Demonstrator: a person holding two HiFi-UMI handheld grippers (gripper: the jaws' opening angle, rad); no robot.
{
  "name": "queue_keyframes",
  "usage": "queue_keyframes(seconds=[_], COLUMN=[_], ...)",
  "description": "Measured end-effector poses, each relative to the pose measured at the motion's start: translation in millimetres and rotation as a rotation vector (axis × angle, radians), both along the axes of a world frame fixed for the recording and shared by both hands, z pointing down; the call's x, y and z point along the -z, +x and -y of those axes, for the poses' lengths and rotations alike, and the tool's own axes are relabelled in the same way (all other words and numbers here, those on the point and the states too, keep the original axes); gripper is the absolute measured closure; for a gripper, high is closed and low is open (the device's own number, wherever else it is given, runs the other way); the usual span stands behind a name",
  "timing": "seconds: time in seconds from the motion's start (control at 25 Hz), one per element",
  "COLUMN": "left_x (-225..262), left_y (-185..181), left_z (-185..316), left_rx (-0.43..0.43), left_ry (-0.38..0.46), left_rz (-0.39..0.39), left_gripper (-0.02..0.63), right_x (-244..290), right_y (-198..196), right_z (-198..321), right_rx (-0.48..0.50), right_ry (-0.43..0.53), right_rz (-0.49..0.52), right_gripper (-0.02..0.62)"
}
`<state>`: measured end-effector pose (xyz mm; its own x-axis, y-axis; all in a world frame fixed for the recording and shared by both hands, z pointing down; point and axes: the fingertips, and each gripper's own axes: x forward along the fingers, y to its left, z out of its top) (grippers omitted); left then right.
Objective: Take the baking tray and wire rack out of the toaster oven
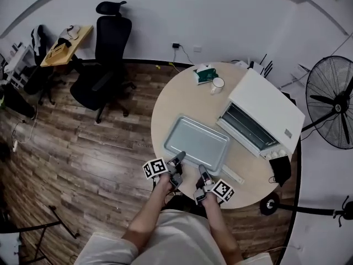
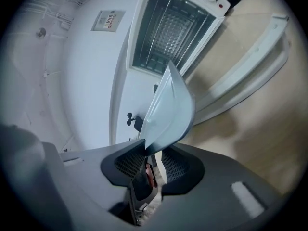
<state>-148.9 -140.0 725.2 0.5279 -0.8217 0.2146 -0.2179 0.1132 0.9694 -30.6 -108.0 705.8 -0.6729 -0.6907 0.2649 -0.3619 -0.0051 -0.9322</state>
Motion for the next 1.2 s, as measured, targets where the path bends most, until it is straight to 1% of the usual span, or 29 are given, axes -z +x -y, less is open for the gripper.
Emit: queue_keyframes(seconds=[0.28,0.4,0.52,0.64,0.8,1.0,1.12,1.2], left_x=[-6,-13,-25,-40,-55,-68,-68,-69], left_y=[-93,-124,-147,-160,-167,-165,-165,-165], left_z=[-33,-47,-59,-71,-76,-72,-65,-60], left_rx=[0.186,0.266,0.328,0.377,0.406,0.408,0.388,0.374], left_ry=[-0.012,-0.035,-0.055,-0.085,-0.112,-0.139,-0.14,-0.141], left_rz=[0.017,0.016,0.007,-0.009,-0.015,-0.013,0.001,0.012], left_gripper=[0.457,0.457,0.459,0.462,0.462,0.46,0.462,0.463], right_x=[-6,-14,-25,-38,-53,-65,-69,-70], right_y=[-88,-118,-142,-154,-161,-159,-158,-159], right_z=[-10,-12,-17,-24,-27,-28,-28,-30], right_rx=[0.195,0.267,0.334,0.376,0.397,0.385,0.379,0.397], right_ry=[-0.004,-0.016,-0.03,-0.063,-0.112,-0.154,-0.176,-0.182], right_rz=[0.001,-0.001,-0.017,-0.033,-0.054,-0.064,-0.055,-0.05], right_gripper=[0.495,0.494,0.492,0.491,0.491,0.491,0.49,0.488])
